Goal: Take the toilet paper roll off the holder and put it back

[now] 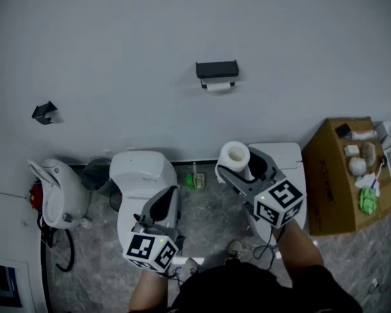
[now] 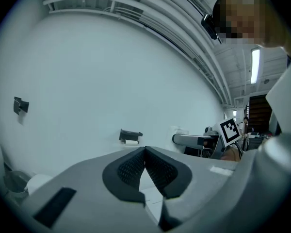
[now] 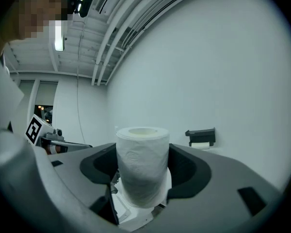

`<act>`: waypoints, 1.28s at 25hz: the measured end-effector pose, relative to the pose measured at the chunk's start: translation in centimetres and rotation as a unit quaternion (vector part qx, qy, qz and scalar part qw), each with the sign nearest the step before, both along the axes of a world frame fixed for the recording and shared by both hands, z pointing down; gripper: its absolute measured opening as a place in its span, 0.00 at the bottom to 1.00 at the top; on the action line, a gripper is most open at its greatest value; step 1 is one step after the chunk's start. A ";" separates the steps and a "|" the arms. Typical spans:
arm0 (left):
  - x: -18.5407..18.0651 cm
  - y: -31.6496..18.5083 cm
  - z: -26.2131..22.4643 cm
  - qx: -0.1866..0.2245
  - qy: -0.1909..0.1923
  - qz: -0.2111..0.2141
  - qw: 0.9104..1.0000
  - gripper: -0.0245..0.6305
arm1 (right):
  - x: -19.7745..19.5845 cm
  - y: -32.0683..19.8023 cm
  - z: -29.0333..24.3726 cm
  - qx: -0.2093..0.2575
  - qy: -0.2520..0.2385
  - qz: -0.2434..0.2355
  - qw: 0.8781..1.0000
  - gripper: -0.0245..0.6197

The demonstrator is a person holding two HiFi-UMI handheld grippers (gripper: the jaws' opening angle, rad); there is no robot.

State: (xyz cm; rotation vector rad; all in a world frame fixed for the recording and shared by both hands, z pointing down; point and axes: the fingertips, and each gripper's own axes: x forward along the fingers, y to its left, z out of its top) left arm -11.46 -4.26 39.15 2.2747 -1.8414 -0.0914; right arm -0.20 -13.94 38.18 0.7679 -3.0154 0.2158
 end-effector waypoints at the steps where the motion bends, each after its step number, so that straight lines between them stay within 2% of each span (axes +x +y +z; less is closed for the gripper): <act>1: -1.4 1.0 0.0 0.001 0.002 -0.005 1.000 0.04 | -1.4 0.9 0.0 0.000 0.002 -0.004 1.000 0.50; 8: -9.1 8.1 -0.4 0.016 0.014 -0.008 1.000 0.04 | -8.7 8.5 -0.6 0.005 0.008 -0.002 1.000 0.50; 14: -11.8 11.4 0.2 0.019 0.031 0.045 0.998 0.04 | -10.3 13.3 -0.2 -0.001 0.013 0.051 0.999 0.50; 18: -9.6 11.3 0.8 0.015 0.052 0.110 0.992 0.04 | -7.8 15.5 0.1 -0.007 0.026 0.107 0.994 0.50; 24: -2.7 12.4 -0.7 0.030 0.068 0.193 0.978 0.04 | 0.1 18.8 -1.0 -0.004 0.038 0.191 0.981 0.50; 28: 0.8 13.4 -1.7 0.038 0.066 0.214 0.974 0.04 | 4.0 20.5 -1.9 -0.001 0.032 0.214 0.976 0.50; 32: 3.7 14.3 -2.0 0.034 0.058 0.211 0.975 0.04 | 7.1 21.5 -2.2 -0.003 0.023 0.214 0.977 0.50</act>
